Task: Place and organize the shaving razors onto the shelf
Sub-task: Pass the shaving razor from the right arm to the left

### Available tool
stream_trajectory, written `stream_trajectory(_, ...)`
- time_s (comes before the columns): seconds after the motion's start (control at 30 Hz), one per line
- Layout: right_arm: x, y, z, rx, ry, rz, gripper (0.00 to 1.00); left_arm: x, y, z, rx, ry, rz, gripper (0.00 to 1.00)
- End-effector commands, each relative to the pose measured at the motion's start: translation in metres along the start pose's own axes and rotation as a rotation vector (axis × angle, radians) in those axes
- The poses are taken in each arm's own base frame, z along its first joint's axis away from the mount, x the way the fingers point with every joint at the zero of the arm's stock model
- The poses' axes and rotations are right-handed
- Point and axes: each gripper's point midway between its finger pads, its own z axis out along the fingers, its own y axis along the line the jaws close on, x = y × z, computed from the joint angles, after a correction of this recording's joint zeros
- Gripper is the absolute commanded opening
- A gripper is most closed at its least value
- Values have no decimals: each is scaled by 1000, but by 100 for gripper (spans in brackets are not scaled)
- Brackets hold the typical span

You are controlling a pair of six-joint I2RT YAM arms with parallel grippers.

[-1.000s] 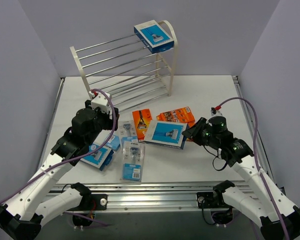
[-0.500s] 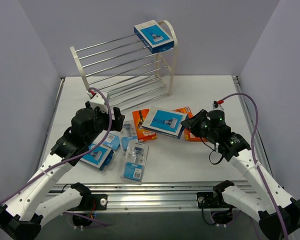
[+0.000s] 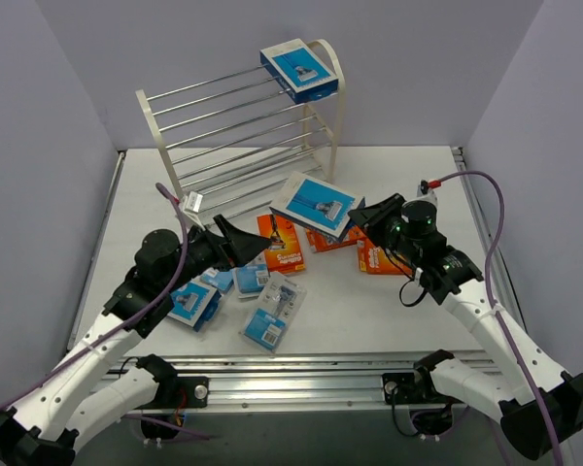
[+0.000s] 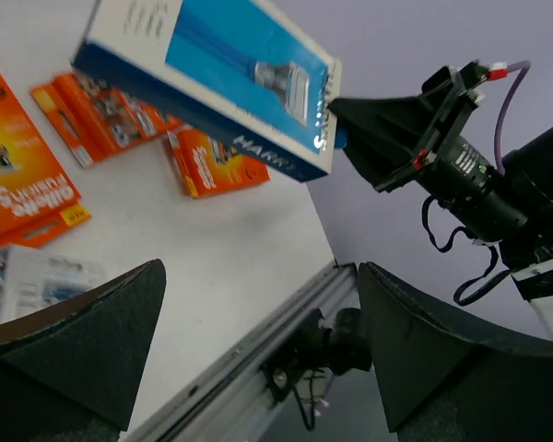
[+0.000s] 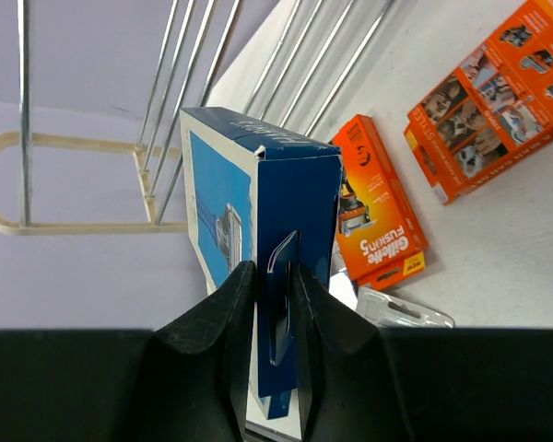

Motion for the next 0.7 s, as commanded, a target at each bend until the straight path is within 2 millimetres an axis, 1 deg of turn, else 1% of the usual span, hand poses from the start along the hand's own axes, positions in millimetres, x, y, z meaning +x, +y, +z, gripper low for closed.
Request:
stream_trajectory(0.0, -22, 51, -5, -144, -78, 40, 0, 19, -26, 14, 182, 85, -214, 94)
stream_trajectory(0.03, -21, 53, -5, -150, -76, 48, 0, 19, -31, 17, 214, 83, -235, 94)
stream_trajectory(0.07, -19, 56, -6, -161, -71, 52, 0, 28, -23, 24, 206, 109, -255, 94)
stream_trajectory(0.1, -18, 59, -6, -174, -71, 55, 0, 30, -23, 27, 219, 113, -269, 94)
stream_trajectory(0.13, -17, 61, -7, -181, -67, 60, 0, 28, -29, 29, 255, 109, -279, 94)
stream_trajectory(0.17, -15, 63, -7, -185, -62, 62, 0, 31, -26, 34, 252, 113, -287, 94)
stream_trajectory(0.27, -13, 64, -8, -186, -74, 73, 0, 24, -32, 37, 277, 81, -282, 94)
stream_trajectory(0.43, 0, 69, -9, -213, -49, 87, 0, 19, -39, 42, 286, 55, -272, 94)
stream_trajectory(0.47, 2, 70, -9, -216, -44, 85, 0, 21, -35, 46, 277, 58, -280, 94)
stream_trajectory(0.6, 9, 77, -11, -239, -32, 94, 0, 27, -33, 53, 279, 57, -300, 94)
stream_trajectory(0.67, 14, 81, -12, -249, -20, 92, 0, 36, -31, 57, 273, 73, -310, 94)
